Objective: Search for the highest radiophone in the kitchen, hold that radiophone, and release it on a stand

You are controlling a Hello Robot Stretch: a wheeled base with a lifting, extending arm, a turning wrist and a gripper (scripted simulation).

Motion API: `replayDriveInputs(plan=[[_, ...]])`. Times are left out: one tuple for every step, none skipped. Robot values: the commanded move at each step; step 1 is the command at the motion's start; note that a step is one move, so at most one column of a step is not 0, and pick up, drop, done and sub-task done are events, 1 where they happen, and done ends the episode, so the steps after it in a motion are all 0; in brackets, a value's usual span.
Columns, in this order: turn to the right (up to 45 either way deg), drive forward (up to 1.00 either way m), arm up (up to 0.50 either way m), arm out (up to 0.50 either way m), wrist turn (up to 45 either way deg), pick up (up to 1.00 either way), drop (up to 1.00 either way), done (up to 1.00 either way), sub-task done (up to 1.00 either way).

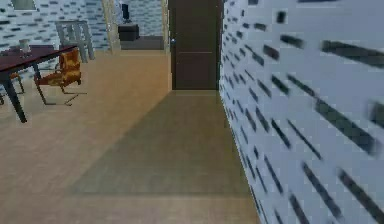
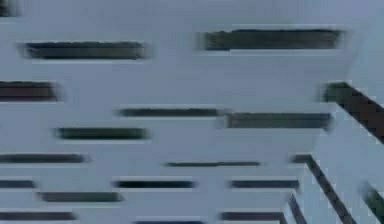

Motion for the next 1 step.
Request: replayDriveInputs(plan=[[0.0, 0.20, 0.00, 0.00, 0.0, 0.00, 0.00, 0.00, 0.00]])
